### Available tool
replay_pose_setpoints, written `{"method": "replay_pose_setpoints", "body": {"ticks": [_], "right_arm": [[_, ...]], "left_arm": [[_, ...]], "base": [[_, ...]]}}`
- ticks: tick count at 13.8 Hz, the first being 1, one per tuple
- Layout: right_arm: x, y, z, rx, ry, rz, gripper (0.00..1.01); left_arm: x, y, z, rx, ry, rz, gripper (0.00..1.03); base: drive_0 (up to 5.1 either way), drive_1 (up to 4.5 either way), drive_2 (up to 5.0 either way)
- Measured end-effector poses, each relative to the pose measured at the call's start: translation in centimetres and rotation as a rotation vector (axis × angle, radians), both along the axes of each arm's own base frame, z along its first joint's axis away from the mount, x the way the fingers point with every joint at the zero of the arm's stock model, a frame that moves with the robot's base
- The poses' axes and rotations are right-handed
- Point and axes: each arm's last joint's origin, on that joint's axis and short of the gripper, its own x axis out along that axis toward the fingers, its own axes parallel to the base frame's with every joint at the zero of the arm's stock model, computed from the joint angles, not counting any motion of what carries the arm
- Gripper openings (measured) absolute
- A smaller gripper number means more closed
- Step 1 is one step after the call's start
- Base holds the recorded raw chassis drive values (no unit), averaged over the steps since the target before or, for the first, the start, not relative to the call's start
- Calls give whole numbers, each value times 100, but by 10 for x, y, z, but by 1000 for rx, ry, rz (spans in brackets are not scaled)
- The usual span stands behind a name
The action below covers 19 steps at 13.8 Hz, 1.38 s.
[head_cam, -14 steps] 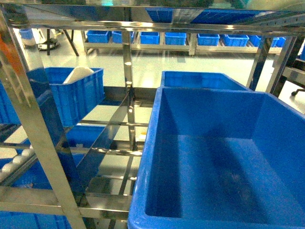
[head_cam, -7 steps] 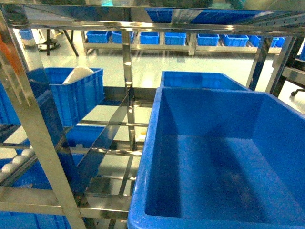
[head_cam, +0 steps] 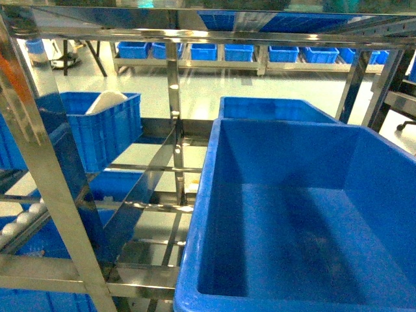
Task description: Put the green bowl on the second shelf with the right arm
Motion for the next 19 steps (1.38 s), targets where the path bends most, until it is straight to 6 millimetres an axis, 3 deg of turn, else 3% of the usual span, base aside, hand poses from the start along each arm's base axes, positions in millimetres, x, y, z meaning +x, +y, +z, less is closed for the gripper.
{"method": "replay_pose_setpoints", "body": {"ticks": [2, 6, 13, 17, 19], "right_arm": [[7, 7, -8, -41, -33, 47, 2], [42, 12, -41, -85, 26, 99, 2], [99, 22, -59, -131, 75, 166, 2], [158, 7, -70, -176, 135, 163, 2], [185, 8, -71, -194, 161, 199, 2]], "left_arm": [[0, 0, 0, 0, 0, 0, 98], [0, 0, 0, 0, 0, 0, 98], [0, 0, 0, 0, 0, 0, 98], [0, 0, 0, 0, 0, 0, 98], [0, 0, 0, 0, 0, 0, 98]], "base": [[0, 0, 0], [0, 0, 0], [0, 0, 0], [0, 0, 0], [0, 0, 0]]}}
